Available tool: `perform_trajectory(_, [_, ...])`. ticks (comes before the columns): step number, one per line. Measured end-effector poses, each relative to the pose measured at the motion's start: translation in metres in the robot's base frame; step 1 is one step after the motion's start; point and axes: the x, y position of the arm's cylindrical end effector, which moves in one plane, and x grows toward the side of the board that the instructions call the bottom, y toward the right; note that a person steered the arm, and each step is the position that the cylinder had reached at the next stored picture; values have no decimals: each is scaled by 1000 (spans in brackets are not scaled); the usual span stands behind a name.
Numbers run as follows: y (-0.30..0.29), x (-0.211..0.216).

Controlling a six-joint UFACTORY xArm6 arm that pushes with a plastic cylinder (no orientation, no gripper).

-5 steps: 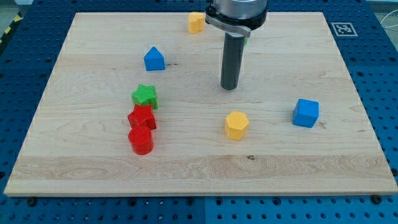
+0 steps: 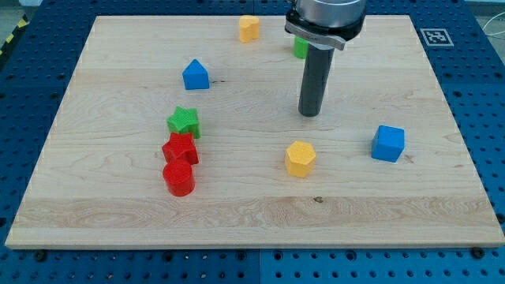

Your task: Move your arm towards the yellow hexagon

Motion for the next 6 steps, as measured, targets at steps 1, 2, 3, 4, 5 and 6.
perform_trajectory(1, [3, 8])
perform_trajectory(2, [3, 9])
perform_trajectory(3, [3, 15])
perform_trajectory(4, [3, 28])
perform_trajectory(5, [3, 36])
perform_trajectory(6, [3, 48])
